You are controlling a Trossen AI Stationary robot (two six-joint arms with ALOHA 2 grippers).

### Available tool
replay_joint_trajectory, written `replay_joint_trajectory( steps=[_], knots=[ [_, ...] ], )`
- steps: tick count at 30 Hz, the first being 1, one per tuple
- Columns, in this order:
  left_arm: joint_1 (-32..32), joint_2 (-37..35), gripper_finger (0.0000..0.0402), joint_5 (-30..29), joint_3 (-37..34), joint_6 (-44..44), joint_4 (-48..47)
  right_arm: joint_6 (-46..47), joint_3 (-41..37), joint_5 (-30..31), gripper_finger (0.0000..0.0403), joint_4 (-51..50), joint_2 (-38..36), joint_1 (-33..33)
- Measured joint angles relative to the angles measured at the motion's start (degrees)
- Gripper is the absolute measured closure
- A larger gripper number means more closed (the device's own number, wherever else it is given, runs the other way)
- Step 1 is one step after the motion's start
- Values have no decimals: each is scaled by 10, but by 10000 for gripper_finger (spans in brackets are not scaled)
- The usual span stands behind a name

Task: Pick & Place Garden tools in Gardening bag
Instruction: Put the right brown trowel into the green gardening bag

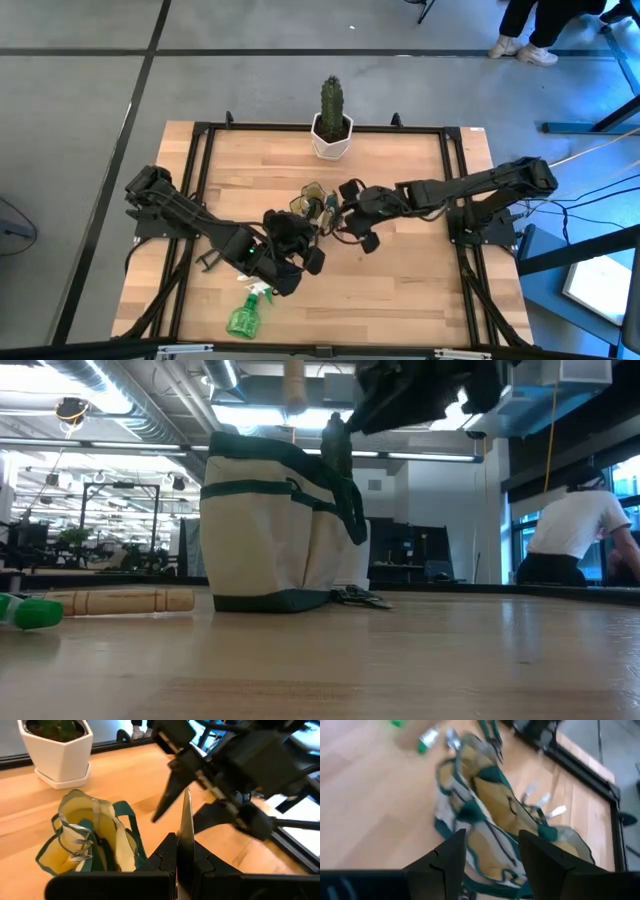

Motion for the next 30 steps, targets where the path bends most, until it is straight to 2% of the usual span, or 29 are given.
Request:
replay_joint_trajectory(
  steps=[13,18,24,30],
  knots=[
    [-28,-25,400,-21,0,-26,-12,-46,130,-4,221,-105,152,-45],
    [-38,-22,400,-29,0,-41,-12,-47,140,14,232,-112,160,-47],
    [-43,-22,400,-31,0,-43,-17,-61,140,35,276,-114,149,-49],
    [-38,-22,400,-45,0,-42,-20,-65,140,2,298,-130,149,-57]
  ],
)
